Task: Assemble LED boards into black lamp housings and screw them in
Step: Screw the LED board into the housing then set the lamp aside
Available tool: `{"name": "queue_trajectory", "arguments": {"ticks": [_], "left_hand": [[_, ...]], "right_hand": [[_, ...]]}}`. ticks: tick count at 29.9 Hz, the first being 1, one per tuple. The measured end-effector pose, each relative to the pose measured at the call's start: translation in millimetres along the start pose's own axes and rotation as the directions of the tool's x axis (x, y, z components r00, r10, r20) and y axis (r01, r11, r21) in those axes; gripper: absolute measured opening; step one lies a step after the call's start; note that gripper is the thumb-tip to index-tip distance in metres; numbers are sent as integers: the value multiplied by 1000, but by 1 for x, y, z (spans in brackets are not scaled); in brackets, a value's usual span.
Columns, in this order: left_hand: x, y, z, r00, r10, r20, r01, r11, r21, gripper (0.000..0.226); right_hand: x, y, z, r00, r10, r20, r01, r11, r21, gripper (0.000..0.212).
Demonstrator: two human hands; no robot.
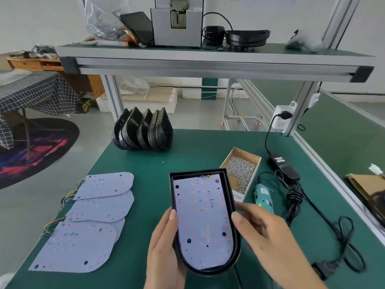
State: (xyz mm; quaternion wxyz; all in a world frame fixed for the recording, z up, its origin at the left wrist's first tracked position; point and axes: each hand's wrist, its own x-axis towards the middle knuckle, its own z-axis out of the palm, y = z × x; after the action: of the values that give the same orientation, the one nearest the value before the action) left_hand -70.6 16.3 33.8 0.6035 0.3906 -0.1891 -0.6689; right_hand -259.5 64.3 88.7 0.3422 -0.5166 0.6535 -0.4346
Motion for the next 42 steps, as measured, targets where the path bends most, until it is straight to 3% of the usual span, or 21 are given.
{"name": "queue_trajectory", "arguments": {"ticks": [2, 5, 8, 12, 14, 18, 19, 23, 26, 30, 33, 42], "left_hand": [[-10, 1, 3, 996, -33, 77, 34, 999, -10, 74], [-18, 1, 2, 993, -5, 115, -7, 994, 107, 56], [-20, 4, -2, 973, 44, 228, -127, 921, 367, 32], [-18, 4, -14, 973, 70, 220, -171, 859, 482, 23], [-16, 3, -19, 976, 72, 206, -172, 835, 523, 21], [-3, 0, -31, 994, 27, 109, -86, 807, 584, 17], [1, 0, -33, 996, 27, 84, -72, 801, 594, 16], [13, -4, -31, 997, 39, 61, -69, 774, 629, 16], [19, -8, -23, 996, 36, 82, -81, 758, 648, 18], [24, -12, -18, 995, 48, 88, -94, 743, 662, 17], [25, -12, -21, 995, 49, 92, -98, 747, 658, 18], [22, -11, -24, 992, 41, 119, -109, 757, 645, 17]], "right_hand": [[-8, 1, 15, 1000, 0, 7, 0, 1000, 18, 29], [-12, 6, 29, 999, 4, -50, -5, 1000, -24, 9], [-17, 7, 37, 997, -5, -77, 2, 999, -32, 6], [-24, 12, 46, 996, -3, -89, 0, 1000, -27, 5], [-25, 16, 49, 996, 14, -84, -20, 997, -69, 10], [-18, 21, 37, 995, 39, 97, -15, 972, -236, 50], [-13, 20, 32, 995, 29, 96, -3, 964, -264, 50], [41, 17, 7, 988, -56, -146, 3, 941, -339, 18], [105, 11, -5, 972, -133, -195, -2, 821, -571, 21], [172, 14, -3, 992, -64, -109, -66, 471, -880, 26], [193, 22, 0, 1000, 10, -28, -29, 254, -967, 24], [208, 35, 1, 1000, -10, 17, 18, 192, -981, 29]]}}
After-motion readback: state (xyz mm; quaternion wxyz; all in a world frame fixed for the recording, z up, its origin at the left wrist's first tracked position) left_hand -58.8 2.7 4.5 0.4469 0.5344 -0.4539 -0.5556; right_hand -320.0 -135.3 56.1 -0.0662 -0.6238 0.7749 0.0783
